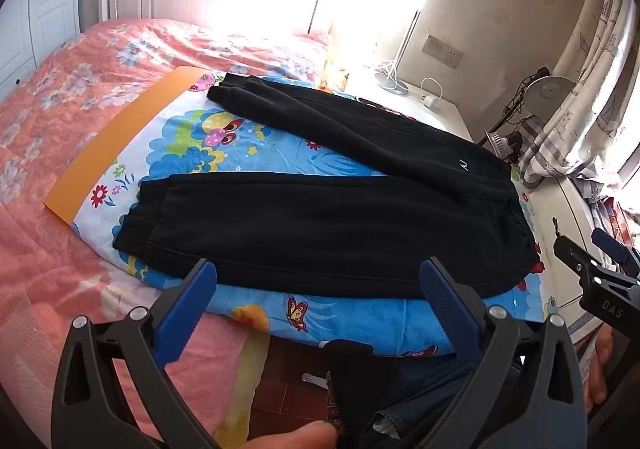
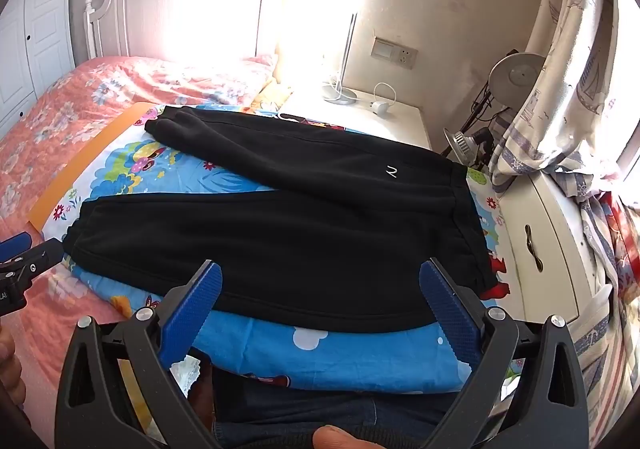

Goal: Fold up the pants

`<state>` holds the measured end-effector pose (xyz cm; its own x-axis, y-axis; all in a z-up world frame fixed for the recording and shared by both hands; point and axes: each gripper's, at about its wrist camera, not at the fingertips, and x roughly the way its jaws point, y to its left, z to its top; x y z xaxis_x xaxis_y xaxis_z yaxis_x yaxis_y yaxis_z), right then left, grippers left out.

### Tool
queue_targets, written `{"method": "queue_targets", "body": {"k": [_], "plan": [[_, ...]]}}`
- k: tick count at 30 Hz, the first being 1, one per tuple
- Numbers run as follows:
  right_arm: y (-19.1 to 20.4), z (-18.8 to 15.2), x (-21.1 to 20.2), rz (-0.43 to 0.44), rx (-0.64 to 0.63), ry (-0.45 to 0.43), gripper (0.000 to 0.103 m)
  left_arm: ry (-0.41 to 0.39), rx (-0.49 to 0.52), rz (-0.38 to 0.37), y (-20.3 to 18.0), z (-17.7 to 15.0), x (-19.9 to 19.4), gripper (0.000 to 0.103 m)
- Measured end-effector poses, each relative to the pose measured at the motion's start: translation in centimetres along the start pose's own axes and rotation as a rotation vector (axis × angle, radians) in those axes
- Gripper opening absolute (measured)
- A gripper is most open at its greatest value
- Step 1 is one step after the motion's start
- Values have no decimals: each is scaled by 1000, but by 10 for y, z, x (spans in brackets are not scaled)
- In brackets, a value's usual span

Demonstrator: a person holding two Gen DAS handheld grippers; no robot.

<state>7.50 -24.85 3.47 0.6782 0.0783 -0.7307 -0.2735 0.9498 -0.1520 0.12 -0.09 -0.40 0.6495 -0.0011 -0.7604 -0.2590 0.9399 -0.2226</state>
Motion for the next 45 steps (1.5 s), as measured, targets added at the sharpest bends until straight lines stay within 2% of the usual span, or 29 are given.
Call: {"method": "queue_targets", "body": {"k": [45], "plan": [[-2, -2, 0, 1, 4, 1, 96, 5, 2, -5, -5, 1, 5, 101]]}}
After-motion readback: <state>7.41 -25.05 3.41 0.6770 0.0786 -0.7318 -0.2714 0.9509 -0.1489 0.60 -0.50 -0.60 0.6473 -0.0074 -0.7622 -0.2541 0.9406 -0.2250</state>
